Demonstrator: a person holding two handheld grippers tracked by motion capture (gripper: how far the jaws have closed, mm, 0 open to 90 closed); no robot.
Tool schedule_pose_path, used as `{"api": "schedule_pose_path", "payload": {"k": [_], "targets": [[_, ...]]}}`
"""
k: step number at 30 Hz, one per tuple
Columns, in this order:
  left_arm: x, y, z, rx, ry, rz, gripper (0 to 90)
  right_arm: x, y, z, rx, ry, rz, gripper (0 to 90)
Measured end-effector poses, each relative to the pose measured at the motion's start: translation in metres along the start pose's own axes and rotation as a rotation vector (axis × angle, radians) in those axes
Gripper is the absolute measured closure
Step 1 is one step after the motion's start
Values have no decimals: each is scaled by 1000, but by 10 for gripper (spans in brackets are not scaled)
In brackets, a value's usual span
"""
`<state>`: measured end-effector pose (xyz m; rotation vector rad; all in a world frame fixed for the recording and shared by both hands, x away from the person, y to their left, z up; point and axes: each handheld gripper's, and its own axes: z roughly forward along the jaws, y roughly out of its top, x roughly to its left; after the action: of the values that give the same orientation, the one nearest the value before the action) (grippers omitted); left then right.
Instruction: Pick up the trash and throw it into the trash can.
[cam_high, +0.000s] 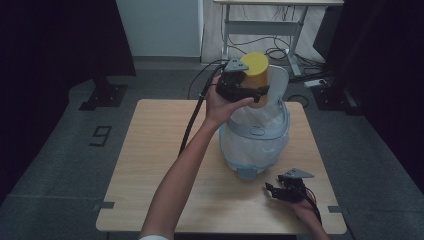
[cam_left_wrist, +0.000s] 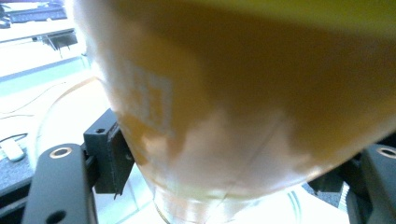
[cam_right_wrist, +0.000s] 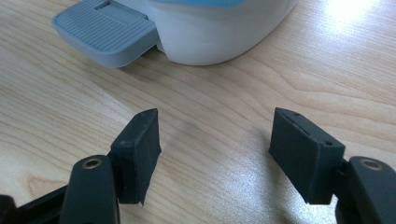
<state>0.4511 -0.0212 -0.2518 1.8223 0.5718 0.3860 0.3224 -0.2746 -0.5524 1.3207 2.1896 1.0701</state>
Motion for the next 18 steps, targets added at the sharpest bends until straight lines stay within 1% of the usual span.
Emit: {"api": "schedule_pose_path", "payload": {"k": [8,18], "targets": [[-5,3,12,23,-4,11,238,0,0,0,0,0,0,327],[-6,1,19,51,-8,2,235,0,0,0,0,2,-1,327]]}}
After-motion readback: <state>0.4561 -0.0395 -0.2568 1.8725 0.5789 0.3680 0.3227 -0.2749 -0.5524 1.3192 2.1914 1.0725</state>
